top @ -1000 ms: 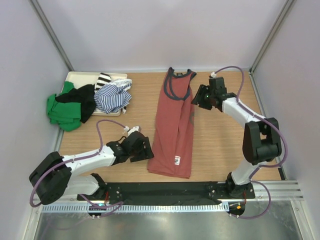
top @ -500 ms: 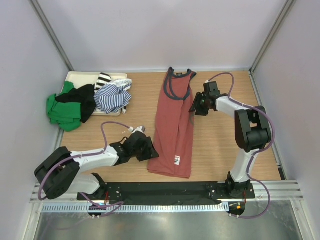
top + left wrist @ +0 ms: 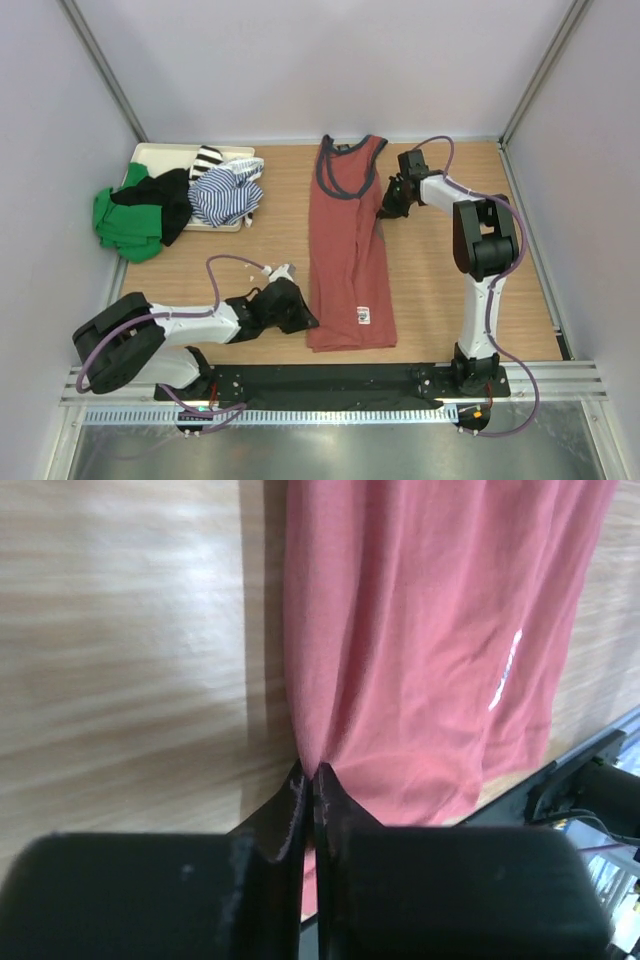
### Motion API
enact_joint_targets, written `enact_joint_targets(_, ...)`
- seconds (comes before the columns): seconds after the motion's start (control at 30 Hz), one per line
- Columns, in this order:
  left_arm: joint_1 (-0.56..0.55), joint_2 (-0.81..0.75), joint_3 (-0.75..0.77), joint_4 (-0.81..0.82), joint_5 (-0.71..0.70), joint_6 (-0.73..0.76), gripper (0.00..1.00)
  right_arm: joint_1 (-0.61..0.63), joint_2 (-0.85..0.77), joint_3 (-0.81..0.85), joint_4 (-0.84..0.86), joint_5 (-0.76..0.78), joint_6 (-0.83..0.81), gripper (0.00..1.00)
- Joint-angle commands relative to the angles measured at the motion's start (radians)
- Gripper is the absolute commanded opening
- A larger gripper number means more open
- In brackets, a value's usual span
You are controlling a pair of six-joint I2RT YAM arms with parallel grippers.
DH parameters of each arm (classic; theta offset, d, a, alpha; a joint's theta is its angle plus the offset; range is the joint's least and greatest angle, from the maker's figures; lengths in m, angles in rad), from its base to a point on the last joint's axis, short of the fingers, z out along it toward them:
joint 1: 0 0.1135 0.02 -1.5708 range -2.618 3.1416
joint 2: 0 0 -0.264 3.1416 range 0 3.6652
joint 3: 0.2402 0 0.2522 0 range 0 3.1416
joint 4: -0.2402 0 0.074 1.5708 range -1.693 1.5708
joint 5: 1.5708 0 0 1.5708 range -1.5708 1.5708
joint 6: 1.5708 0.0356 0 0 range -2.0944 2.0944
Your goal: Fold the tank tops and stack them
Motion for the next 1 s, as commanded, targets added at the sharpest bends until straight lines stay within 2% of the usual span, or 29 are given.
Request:
enact_joint_targets(0.0,-0.073,0.008,-0.059,0.022,-0.078,-0.087,0.05,-0.011,0.043,0.108,-0.062,0.043,-0.017,0.07)
enact_joint_targets(0.07,-0.075,0.016,-0.062,0.032,-0.088,-0.094,0.19,-0.010,0.018,0.083,-0.060,0.026,-0.025,0.17)
enact_joint_targets(0.1,-0.075,0.015,-0.061,0.029,-0.089,-0.092,0.29,-0.010,-0.042,0.011,-0.027,0.025,-0.025,0.30)
enact_joint_targets(0.17,-0.075,0.002,-0.061,0.023,-0.094,-0.085,0.35,-0.008,-0.116,-0.072,-0.001,0.037,-0.028,0.39)
enact_joint_targets(0.3,-0.075,-0.051,-0.051,-0.033,-0.103,-0.063,0.42,0.001,-0.326,-0.343,0.050,0.062,-0.040,0.53)
enact_joint_targets(0.47,-0.084,-0.116,-0.051,-0.066,-0.082,-0.052,0.45,0.056,-0.619,-0.598,0.038,0.111,-0.002,0.56)
enact_joint_targets(0.57,-0.127,-0.130,-0.050,-0.082,-0.091,-0.068,0.46,0.120,-0.731,-0.719,-0.028,0.148,0.047,0.50)
enact_joint_targets(0.7,-0.183,-0.122,-0.048,-0.085,-0.124,-0.101,0.47,0.269,-0.898,-0.891,-0.056,0.199,0.132,0.52)
enact_joint_targets(0.77,-0.199,-0.124,-0.047,-0.085,-0.141,-0.106,0.49,0.318,-0.963,-0.945,-0.060,0.200,0.198,0.52)
enact_joint_targets(0.83,-0.214,-0.130,-0.050,-0.089,-0.155,-0.115,0.51,0.393,-1.063,-1.006,-0.089,0.279,0.241,0.53)
enact_joint_targets(0.97,-0.236,-0.140,-0.051,-0.094,-0.167,-0.127,0.55,0.464,-1.195,-1.068,-0.146,0.327,0.346,0.55)
